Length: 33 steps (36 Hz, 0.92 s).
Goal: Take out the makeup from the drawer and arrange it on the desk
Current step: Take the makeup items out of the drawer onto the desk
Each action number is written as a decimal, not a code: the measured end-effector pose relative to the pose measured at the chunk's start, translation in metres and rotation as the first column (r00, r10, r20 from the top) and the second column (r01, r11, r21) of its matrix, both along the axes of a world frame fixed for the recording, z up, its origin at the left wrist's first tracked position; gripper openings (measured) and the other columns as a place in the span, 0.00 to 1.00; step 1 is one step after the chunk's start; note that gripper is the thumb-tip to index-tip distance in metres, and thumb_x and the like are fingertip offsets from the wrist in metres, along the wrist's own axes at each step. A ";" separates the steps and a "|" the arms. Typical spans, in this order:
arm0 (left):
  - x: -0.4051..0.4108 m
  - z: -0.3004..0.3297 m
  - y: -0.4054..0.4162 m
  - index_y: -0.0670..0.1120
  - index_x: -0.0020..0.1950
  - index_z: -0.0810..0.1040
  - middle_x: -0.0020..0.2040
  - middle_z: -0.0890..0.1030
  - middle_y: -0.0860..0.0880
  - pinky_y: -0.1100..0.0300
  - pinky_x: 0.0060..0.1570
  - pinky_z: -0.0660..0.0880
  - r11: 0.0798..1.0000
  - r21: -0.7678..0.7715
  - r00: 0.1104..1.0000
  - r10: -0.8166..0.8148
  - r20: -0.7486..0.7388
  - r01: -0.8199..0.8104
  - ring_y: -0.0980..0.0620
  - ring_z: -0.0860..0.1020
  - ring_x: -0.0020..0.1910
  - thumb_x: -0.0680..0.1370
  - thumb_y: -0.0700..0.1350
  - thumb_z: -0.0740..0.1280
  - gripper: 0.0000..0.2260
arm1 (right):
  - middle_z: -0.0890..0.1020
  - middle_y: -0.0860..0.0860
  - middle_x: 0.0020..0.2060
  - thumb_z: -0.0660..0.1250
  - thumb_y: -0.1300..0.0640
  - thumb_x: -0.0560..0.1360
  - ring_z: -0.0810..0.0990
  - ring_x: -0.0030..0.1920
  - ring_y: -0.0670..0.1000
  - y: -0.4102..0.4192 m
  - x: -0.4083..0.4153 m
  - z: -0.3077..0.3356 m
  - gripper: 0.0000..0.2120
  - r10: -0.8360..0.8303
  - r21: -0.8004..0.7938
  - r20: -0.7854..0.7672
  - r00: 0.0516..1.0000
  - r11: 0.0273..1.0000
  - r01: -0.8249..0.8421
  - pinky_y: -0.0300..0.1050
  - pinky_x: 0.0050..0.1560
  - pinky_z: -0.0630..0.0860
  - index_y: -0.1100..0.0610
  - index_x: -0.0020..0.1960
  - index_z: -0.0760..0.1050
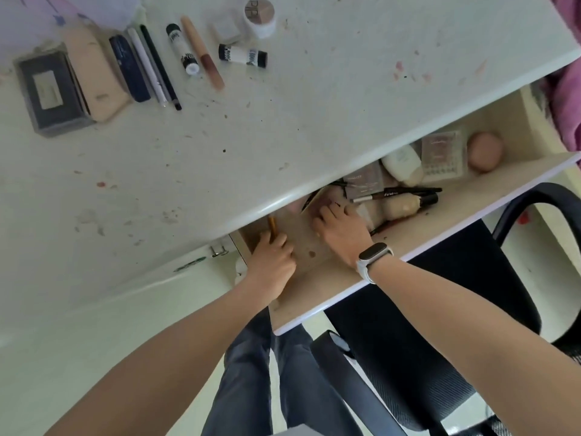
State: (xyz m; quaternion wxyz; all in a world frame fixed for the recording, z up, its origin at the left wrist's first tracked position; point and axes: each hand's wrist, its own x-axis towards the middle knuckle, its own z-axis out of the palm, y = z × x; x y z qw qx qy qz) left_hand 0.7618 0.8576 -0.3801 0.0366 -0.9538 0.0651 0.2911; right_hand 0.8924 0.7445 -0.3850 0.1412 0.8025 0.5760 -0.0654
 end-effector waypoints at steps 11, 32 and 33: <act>0.020 -0.017 -0.006 0.46 0.62 0.76 0.65 0.73 0.48 0.48 0.69 0.55 0.964 0.096 0.962 -0.235 -0.138 0.249 0.46 0.63 0.68 0.79 0.44 0.60 0.13 | 0.81 0.54 0.37 0.71 0.62 0.64 0.81 0.40 0.56 -0.015 0.012 0.003 0.03 0.088 0.129 -0.091 0.992 0.989 -0.076 0.45 0.38 0.77 0.56 0.36 0.79; 0.021 -0.025 0.003 0.40 0.59 0.76 0.60 0.75 0.42 0.48 0.67 0.55 0.991 0.033 0.991 -0.132 -0.025 0.133 0.43 0.67 0.64 0.78 0.40 0.57 0.13 | 0.78 0.54 0.50 0.63 0.55 0.76 0.74 0.52 0.54 -0.056 0.020 0.016 0.11 -0.574 0.200 -0.526 0.627 0.633 0.748 0.48 0.53 0.68 0.59 0.55 0.72; 0.022 -0.026 0.003 0.40 0.58 0.77 0.60 0.75 0.42 0.48 0.67 0.55 0.988 0.045 0.989 -0.147 -0.020 0.147 0.43 0.67 0.63 0.78 0.39 0.57 0.13 | 0.78 0.54 0.49 0.63 0.55 0.76 0.74 0.52 0.54 -0.056 0.019 0.016 0.11 -0.571 0.206 -0.536 0.621 0.626 0.753 0.48 0.53 0.68 0.59 0.55 0.72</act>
